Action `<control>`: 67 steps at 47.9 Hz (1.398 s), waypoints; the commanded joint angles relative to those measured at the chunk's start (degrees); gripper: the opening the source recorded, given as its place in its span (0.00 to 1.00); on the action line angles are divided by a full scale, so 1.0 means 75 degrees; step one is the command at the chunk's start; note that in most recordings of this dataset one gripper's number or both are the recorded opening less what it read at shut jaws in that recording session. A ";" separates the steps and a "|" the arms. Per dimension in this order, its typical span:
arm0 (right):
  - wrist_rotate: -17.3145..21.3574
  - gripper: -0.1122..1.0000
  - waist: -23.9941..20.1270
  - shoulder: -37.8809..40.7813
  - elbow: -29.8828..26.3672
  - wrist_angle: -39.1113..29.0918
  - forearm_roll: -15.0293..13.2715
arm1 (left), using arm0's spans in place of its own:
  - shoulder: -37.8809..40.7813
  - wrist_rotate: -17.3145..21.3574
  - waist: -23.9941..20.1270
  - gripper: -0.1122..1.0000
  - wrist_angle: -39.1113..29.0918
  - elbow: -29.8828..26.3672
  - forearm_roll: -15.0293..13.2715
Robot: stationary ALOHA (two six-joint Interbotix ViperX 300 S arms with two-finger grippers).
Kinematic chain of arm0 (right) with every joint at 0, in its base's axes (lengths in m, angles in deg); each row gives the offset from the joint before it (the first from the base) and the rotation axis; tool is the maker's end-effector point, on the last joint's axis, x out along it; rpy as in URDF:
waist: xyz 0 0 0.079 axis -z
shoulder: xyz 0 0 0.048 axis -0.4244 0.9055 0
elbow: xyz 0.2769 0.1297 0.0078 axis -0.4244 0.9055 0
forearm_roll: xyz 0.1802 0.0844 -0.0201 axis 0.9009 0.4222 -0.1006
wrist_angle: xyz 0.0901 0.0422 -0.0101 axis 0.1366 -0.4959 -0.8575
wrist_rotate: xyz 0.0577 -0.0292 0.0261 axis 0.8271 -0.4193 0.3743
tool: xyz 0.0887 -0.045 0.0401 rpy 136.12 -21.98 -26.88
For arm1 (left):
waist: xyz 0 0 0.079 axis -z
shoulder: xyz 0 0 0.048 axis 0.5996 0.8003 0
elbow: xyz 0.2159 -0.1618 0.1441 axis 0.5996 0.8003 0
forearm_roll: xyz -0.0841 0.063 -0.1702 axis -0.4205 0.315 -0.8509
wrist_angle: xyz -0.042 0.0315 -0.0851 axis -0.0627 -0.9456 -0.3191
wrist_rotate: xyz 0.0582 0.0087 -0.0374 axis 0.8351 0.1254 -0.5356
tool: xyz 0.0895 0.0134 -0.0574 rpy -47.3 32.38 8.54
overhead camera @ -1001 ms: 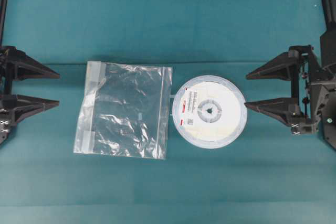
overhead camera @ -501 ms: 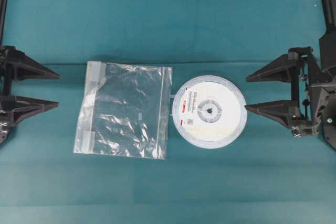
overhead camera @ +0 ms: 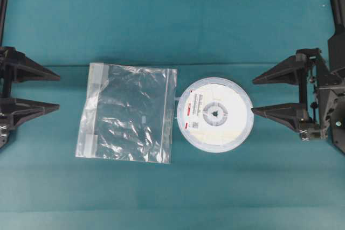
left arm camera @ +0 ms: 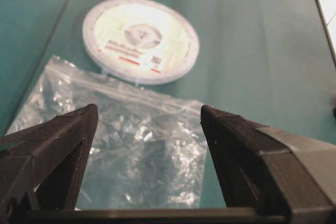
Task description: Take out the reel from the clear zip bag.
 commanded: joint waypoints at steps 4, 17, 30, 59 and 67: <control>-0.0082 0.90 -0.0023 0.0012 -0.0164 0.0023 -0.0023 | 0.0035 0.0023 0.0000 0.87 0.0070 -0.0223 0.0023; -0.0070 0.89 -0.0023 -0.0012 -0.0164 0.0023 -0.0023 | 0.0035 0.0012 0.0012 0.87 0.0059 -0.0223 0.0023; -0.0070 0.87 -0.0023 -0.0012 -0.0152 0.0023 -0.0023 | 0.0035 -0.0012 0.0012 0.87 0.0047 -0.0211 0.0023; -0.0035 0.87 -0.0023 -0.0012 -0.0152 0.0012 -0.0023 | 0.0047 0.0012 0.0012 0.87 0.0023 -0.0211 0.0023; -0.0035 0.87 -0.0023 -0.0023 -0.0152 0.0012 -0.0023 | 0.0035 -0.0023 0.0000 0.87 0.0035 -0.0211 0.0023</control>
